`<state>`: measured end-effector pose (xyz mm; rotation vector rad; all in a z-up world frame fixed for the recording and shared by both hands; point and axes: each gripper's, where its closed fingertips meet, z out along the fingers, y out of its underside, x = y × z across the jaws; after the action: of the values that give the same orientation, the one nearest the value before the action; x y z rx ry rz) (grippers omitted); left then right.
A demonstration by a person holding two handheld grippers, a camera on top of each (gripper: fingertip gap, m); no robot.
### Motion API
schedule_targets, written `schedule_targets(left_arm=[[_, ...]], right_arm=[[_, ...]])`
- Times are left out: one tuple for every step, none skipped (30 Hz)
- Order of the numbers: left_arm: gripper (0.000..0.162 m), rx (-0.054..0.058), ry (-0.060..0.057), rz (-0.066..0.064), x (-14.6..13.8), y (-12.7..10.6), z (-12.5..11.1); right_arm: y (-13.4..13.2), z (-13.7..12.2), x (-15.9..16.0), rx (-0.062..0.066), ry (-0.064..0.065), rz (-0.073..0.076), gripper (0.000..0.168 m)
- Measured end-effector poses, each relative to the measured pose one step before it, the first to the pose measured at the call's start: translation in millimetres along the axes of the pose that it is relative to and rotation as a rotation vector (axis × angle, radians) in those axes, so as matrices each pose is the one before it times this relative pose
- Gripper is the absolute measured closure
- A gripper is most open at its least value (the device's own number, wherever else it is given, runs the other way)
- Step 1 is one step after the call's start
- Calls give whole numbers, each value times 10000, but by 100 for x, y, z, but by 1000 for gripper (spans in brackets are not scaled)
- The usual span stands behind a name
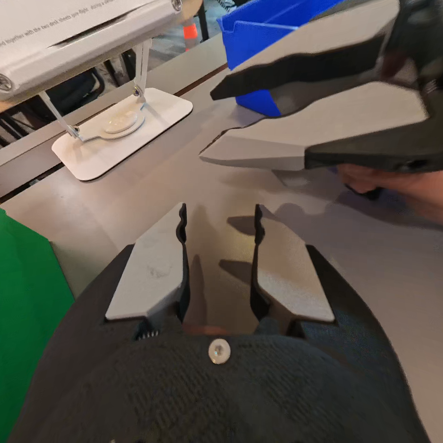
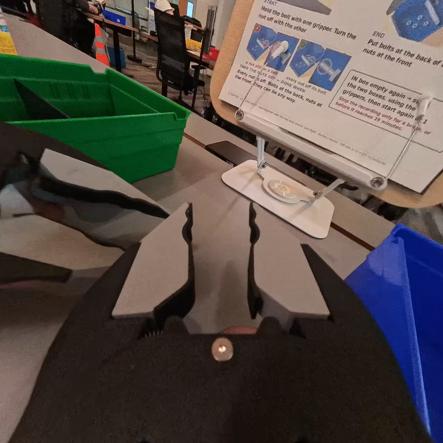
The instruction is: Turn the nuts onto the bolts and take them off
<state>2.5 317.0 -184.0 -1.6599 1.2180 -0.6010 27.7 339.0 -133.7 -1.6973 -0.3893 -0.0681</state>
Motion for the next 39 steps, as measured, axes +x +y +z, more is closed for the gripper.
schedule_targets(left_arm=[[107, 227, 194, -312, -98, -269, -296], [107, 169, 112, -216, -80, -299, -245], [107, 107, 8, -18, -85, -79, -70], [108, -15, -81, 68, -99, 189, 95], [109, -122, -8, 49, 45, 149, 100], [108, -46, -4, 95, 98, 50, 62], [108, -20, -23, 137, 121, 11, 33], [109, -28, 2, 149, 157, 29, 27], [109, -14, 13, 130, 153, 22, 12], [109, 30, 5, 82, 83, -42, -25], [109, 39, 7, 53, 62, -49, -44], [110, 32, 39, 55, 110, -34, -37], [110, 46, 26, 51, 87, -55, -48], [110, 70, -23, 31, 6, -91, -68], [110, 57, -38, 13, -23, -70, -78], [110, 22, 10, 4, 50, -12, -74], [110, 3, 14, -1, 83, 19, -83], [110, 27, -33, 11, 59, -20, -101], [110, 49, -24, 51, 137, -66, -121], [110, 17, 13, 92, 211, -28, -72], [110, -30, -61, 108, 114, 26, -11], [110, -40, -182, 119, -60, 33, 11], [112, -49, -124, 158, 20, 55, 33], [112, -64, -53, 156, 140, 72, 11], [112, -74, -128, 82, 35, 91, -18], [112, -66, -108, 26, 55, 80, -67], [112, -22, -46, -29, 129, 35, -118], [112, 36, -64, -100, 48, -42, -174], [112, 61, -9, -135, 55, -72, -185], [112, 61, 111, -143, 160, -61, -147], [112, 67, 113, -152, 127, -85, -116], [112, 84, 64, -151, 42, -88, -122], [112, 78, 59, -130, 56, -93, -124], [112, 44, 68, -87, 116, -48, -101], [112, 22, 72, -25, 143, -21, -51], [112, -8, 46, 46, 148, -3, 7], [112, -68, -3, 82, 83, 75, 80], [112, -92, -1, 80, 78, 108, 91], [112, -36, -28, 62, 32, 36, 36]], right_arm=[[95, 319, 205, 35, 67, 37, 124], [125, 249, -365, -206, -302, 314, 121], [-27, 112, -631, -32, -387, 243, 121], [-46, 24, -429, 119, -157, 39, 121], [135, 29, -238, 30, 13, -210, 122], [313, 78, -140, -150, 51, -306, 123], [238, 117, -134, -152, -6, -222, 123], [132, 69, -123, -82, -49, -9, 122], [94, 35, -263, -44, -173, 131, 122], [160, 10, -244, -76, -186, 147, 123], [23, -41, -150, 9, -161, 106, 125], [41, -51, -158, 2, -196, 105, 128], [63, -93, 51, -42, -78, 131, 129], [-94, -161, 435, 46, 166, 115, 127], [-205, -212, 474, 131, 190, 57, 124], [-97, -201, 434, 93, 171, 43, 123], [67, -185, 394, 6, 156, 73, 121], [152, -168, 251, -29, 80, 86, 120], [214, -123, 72, -58, -28, 100, 119], [286, -93, -12, -101, -62, 124, 118], [232, -95, 35, -69, -20, 108, 118], [134, -108, 44, 1, 1, 84, 118], [48, -100, 15, 26, -19, 83, 119], [26, -97, -9, 19, -41, 101, 119], [-7, -106, -41, 37, -46, 132, 119], [-32, -110, -179, 53, -111, 162, 119], [-56, -118, -287, 60, -145, 185, 119], [-74, -143, -342, 76, -146, 185, 119], [-53, -195, -375, 58, -114, 184, 120], [-122, -275, -396, 111, -85, 185, 120], [-192, -281, -580, 160, -175, 110, 121], [-173, -259, -546, 136, -134, -48, 122], [-162, -213, -311, 101, 9, -206, 124], [-86, -156, -96, 46, 99, -237, 125], [128, -113, -113, -82, 32, -92, 125], [178, -107, -271, -96, -104, 64, 125], [16, -141, -242, 14, -105, 114, 125], [-121, -177, -132, 80, -36, 85, 125], [-155, -147, -46, 86, 2, 7, 125]])
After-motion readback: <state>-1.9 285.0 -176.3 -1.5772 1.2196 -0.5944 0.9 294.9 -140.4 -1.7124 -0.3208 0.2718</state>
